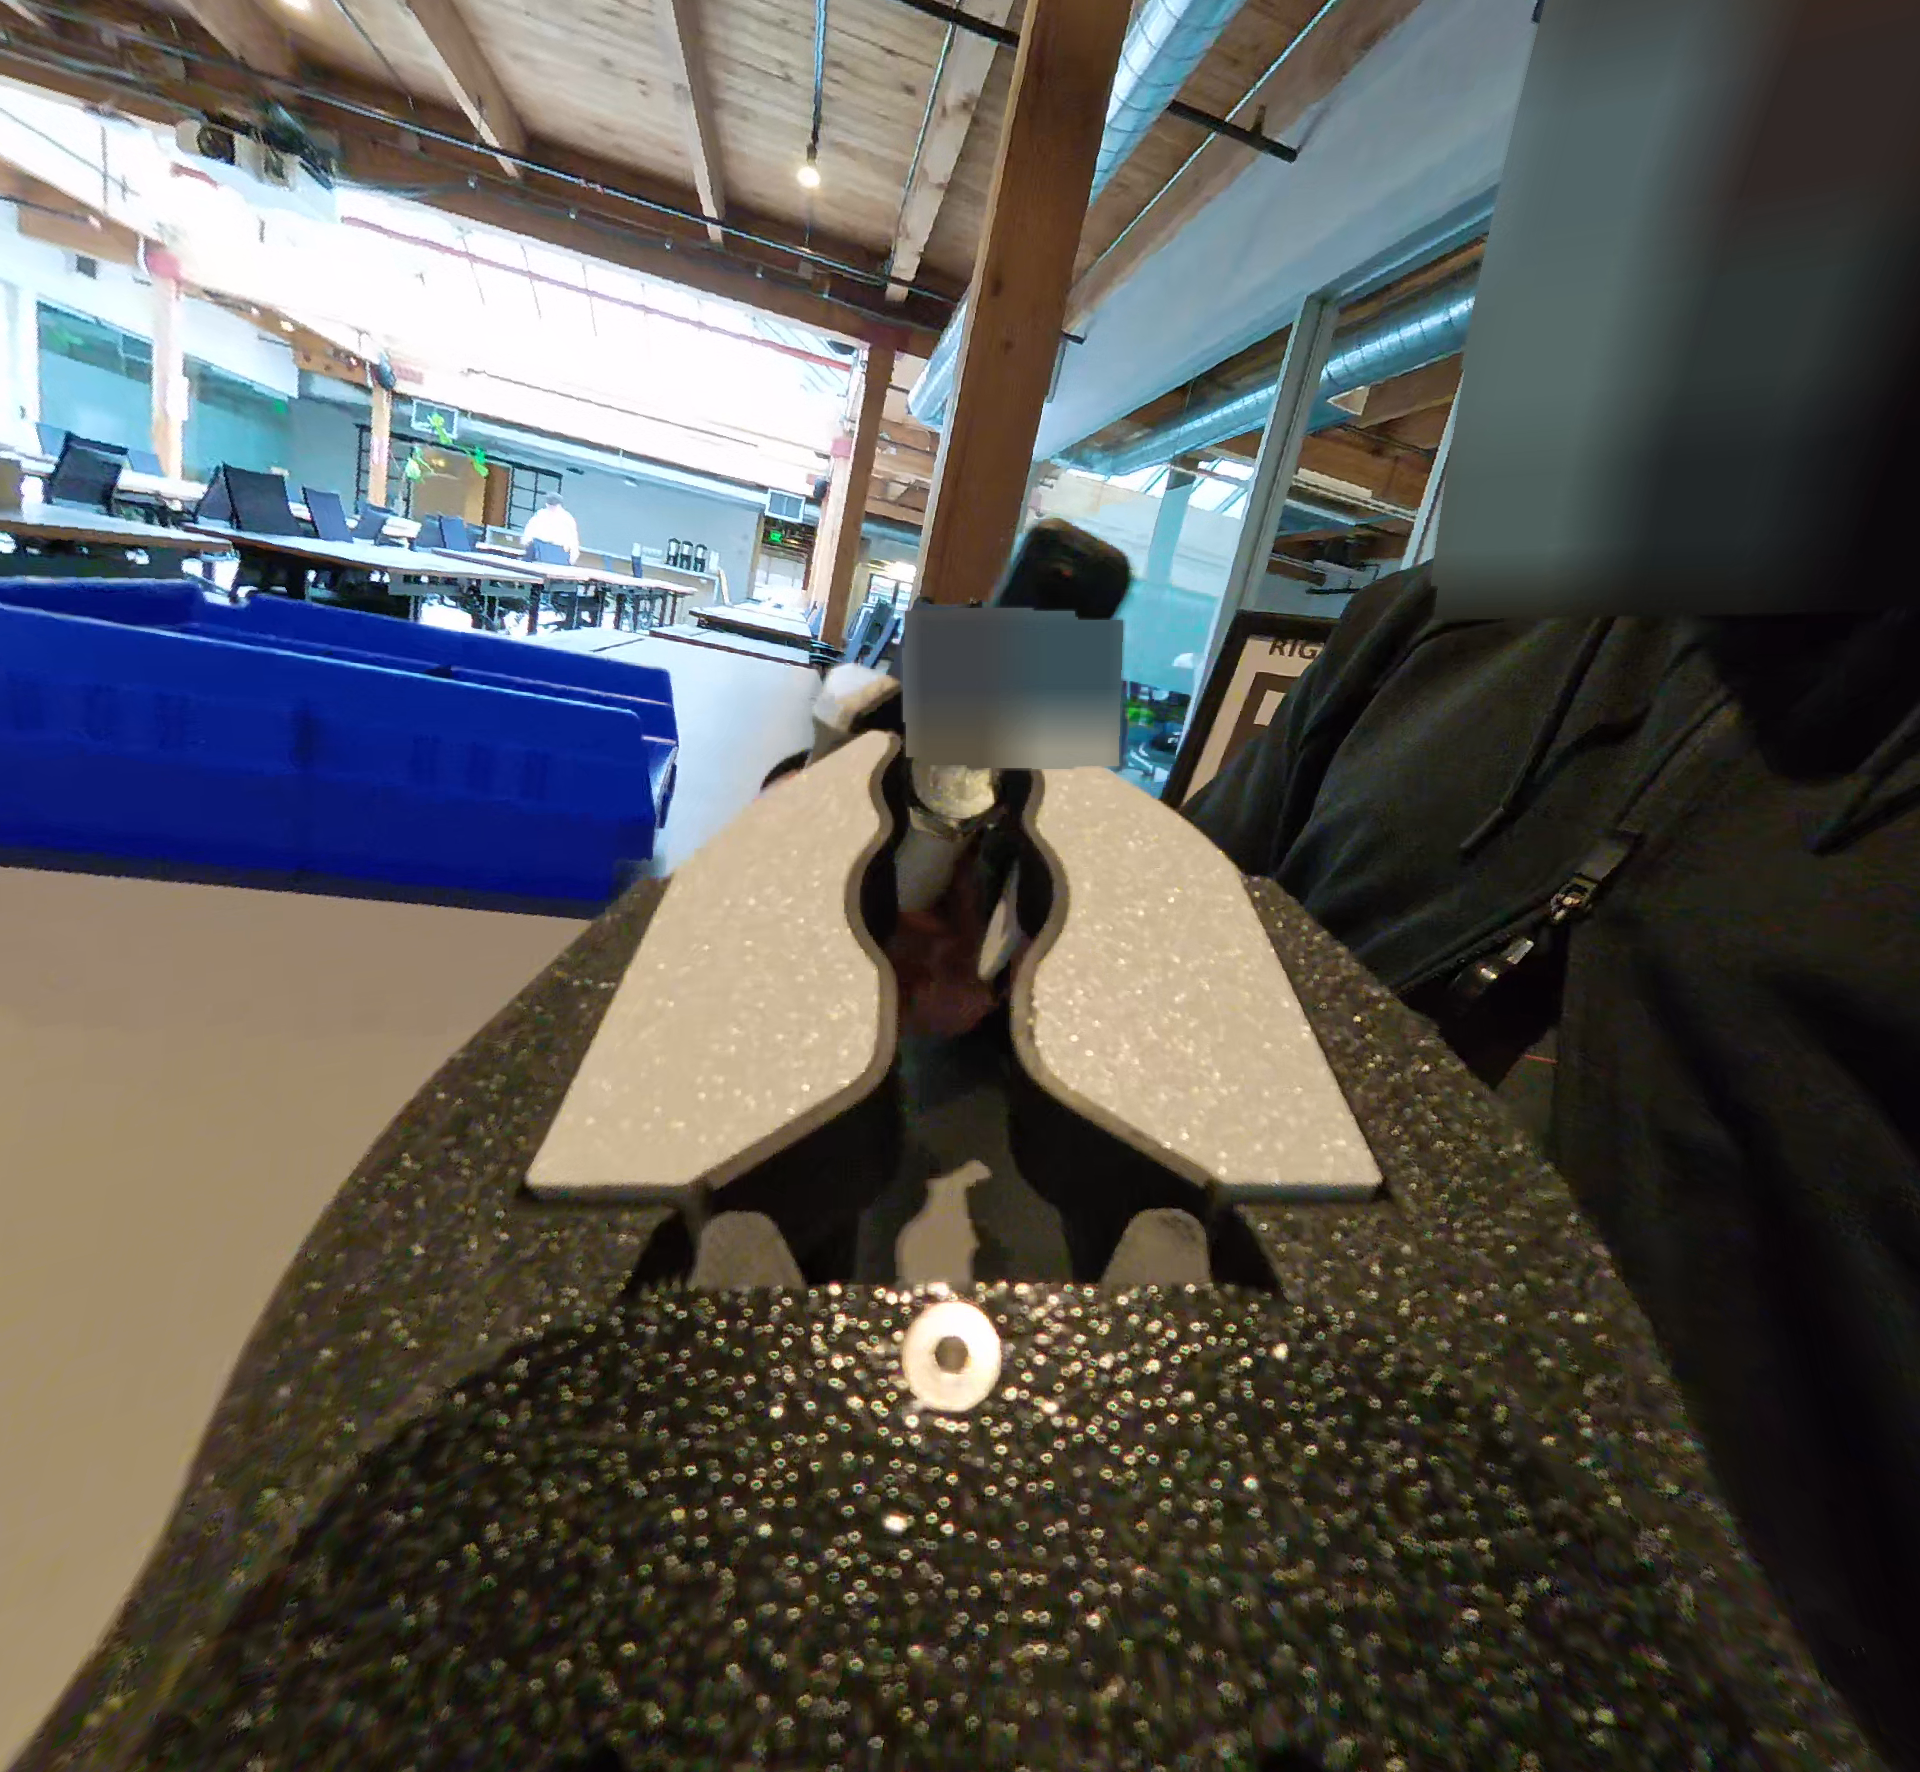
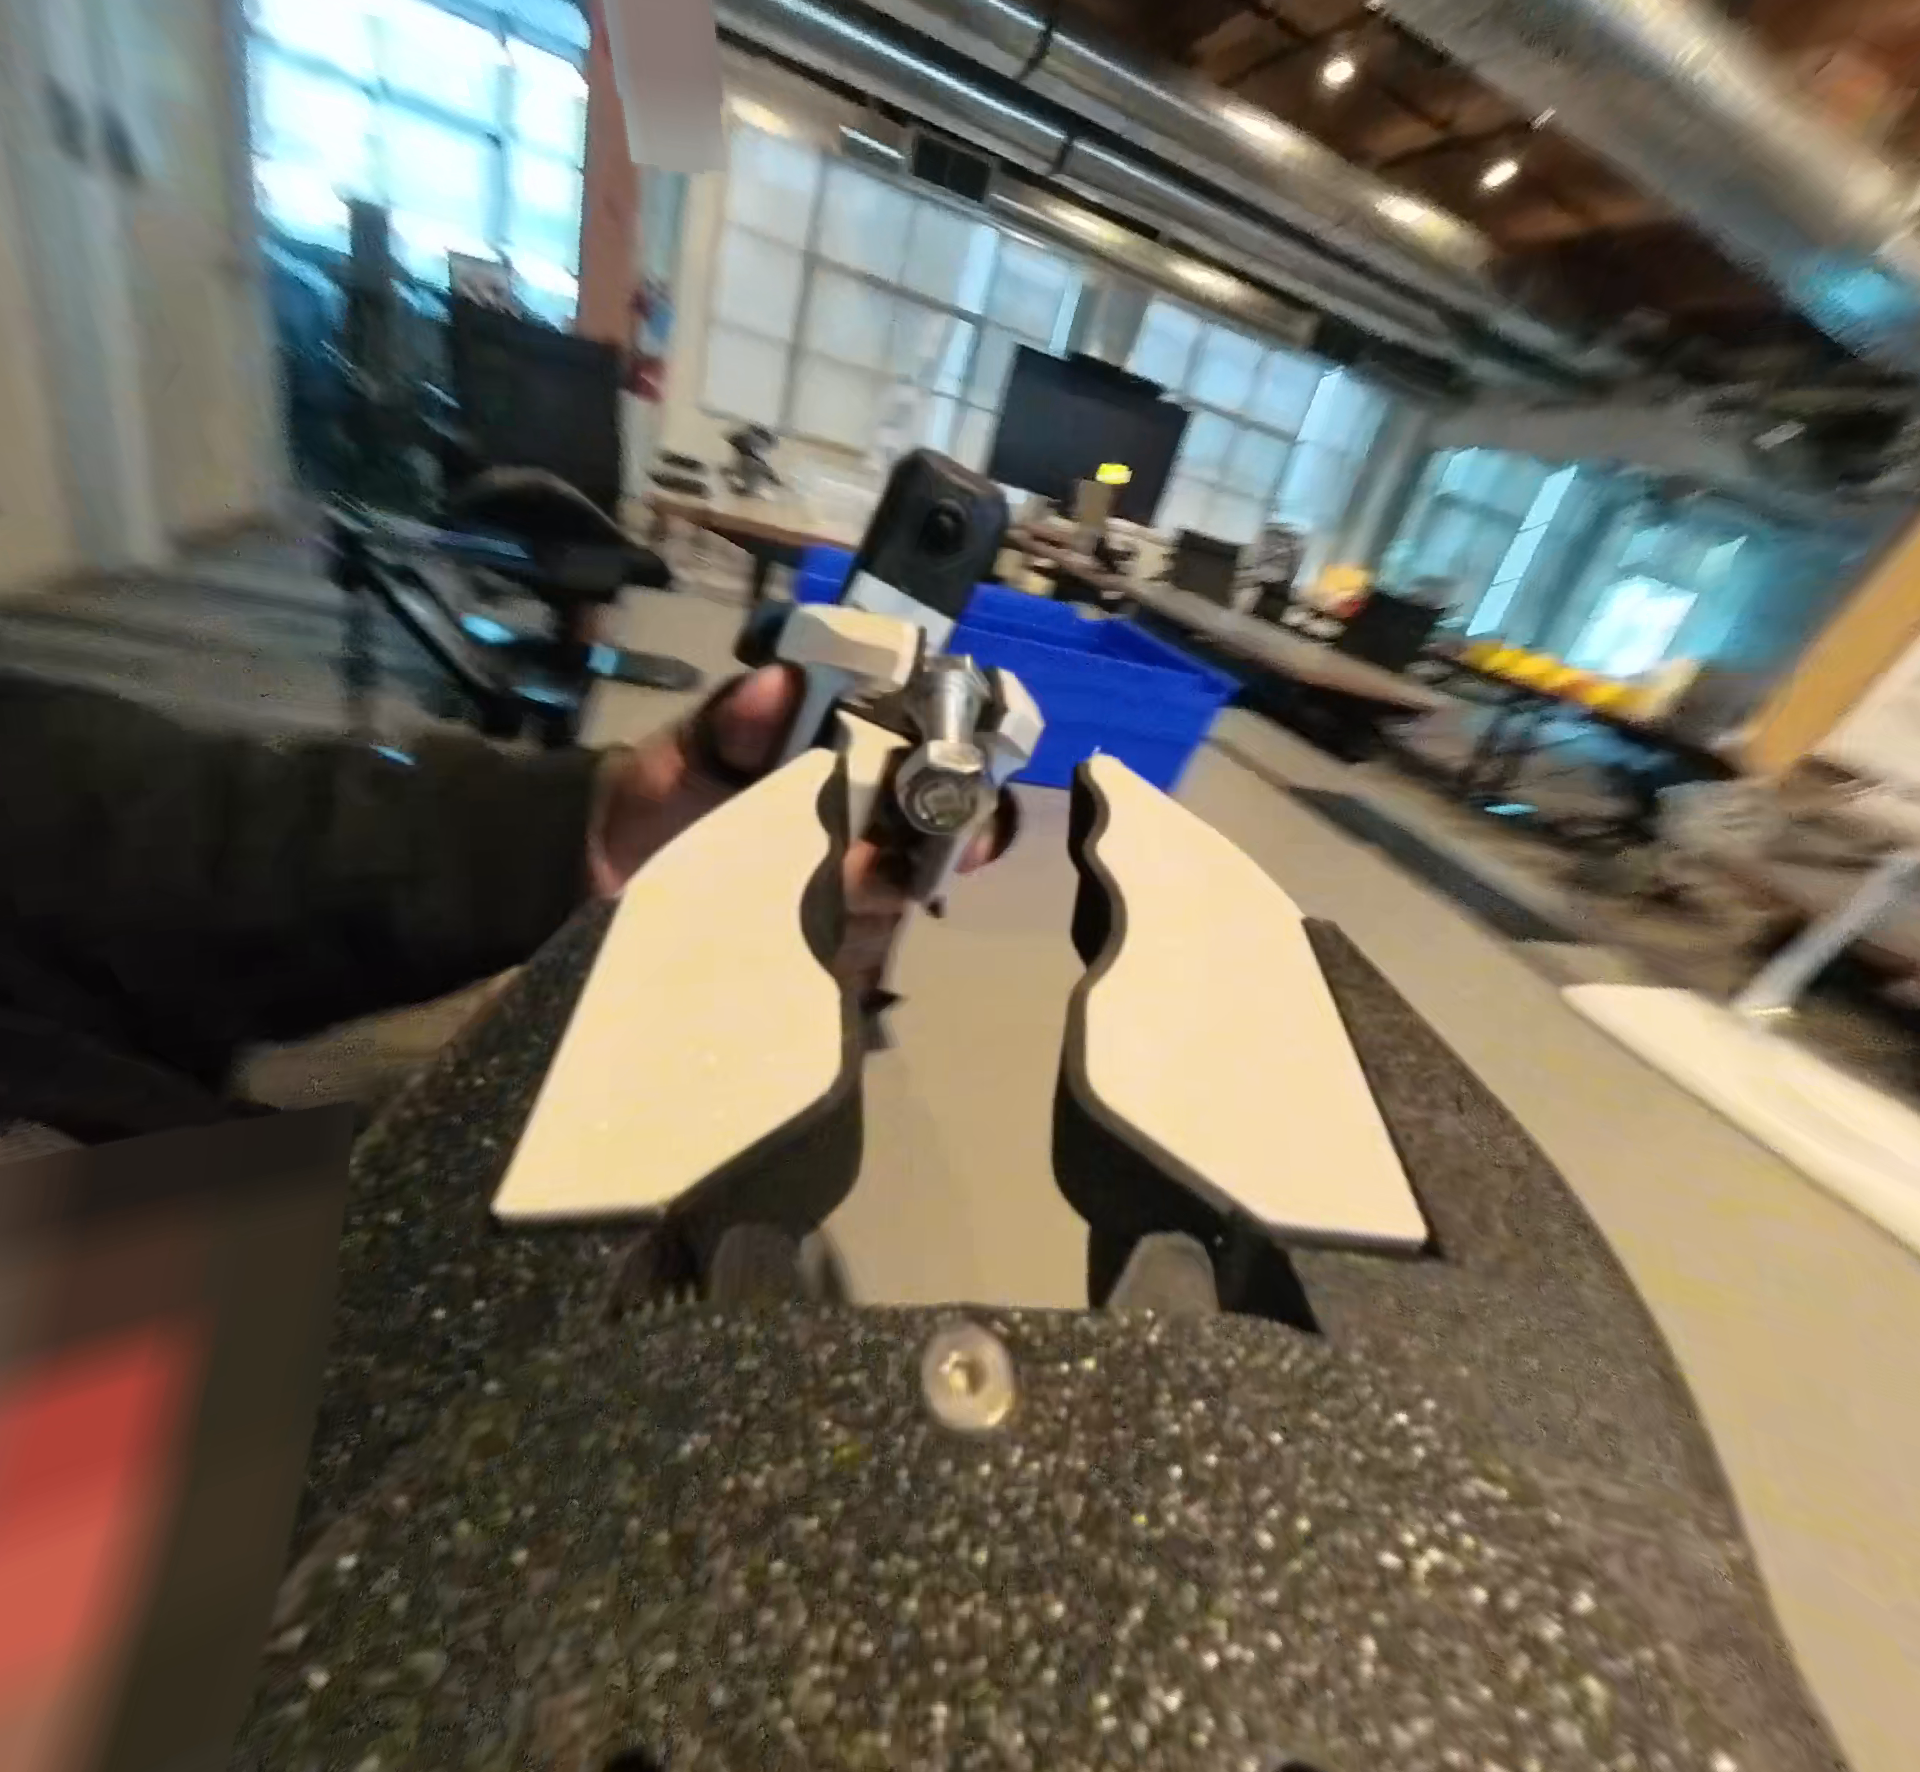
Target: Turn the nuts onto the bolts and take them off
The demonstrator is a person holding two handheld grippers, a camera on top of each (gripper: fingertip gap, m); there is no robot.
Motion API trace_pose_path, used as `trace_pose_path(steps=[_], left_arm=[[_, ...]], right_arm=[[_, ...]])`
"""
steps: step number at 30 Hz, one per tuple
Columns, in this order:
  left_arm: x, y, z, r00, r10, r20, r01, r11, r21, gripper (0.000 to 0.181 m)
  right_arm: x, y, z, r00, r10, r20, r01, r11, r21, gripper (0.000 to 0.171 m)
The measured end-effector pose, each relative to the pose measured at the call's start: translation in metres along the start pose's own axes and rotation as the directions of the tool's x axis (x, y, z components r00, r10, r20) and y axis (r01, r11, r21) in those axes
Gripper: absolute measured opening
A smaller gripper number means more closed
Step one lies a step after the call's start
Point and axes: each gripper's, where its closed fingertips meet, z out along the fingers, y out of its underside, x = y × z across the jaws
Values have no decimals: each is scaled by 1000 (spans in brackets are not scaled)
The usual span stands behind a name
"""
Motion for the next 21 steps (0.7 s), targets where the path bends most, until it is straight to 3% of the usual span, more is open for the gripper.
trace_pose_path(steps=[4, 9, 15, 17, 21], left_arm=[[5, 0, 3, 996, 89, 4, -89, 996, -19, 17], [9, -3, 3, 991, 135, 0, -135, 991, -12, 17], [9, 3, 6, 989, 146, 4, -145, 988, -49, 17], [8, 6, 6, 991, 136, 10, -136, 989, -63, 17], [7, 6, 3, 995, 99, 20, -98, 994, -51, 17]], right_arm=[[-4, -1, 0, 928, 332, 170, -339, 941, 14, 40], [-6, -2, -1, 814, 512, 275, -530, 848, -12, 39], [-11, 2, 1, 814, 507, 282, -517, 855, -42, 28], [-12, 2, 1, 848, 458, 268, -465, 884, -37, 19], [-11, 6, 4, 945, 270, 185, -267, 963, -45, 18]])
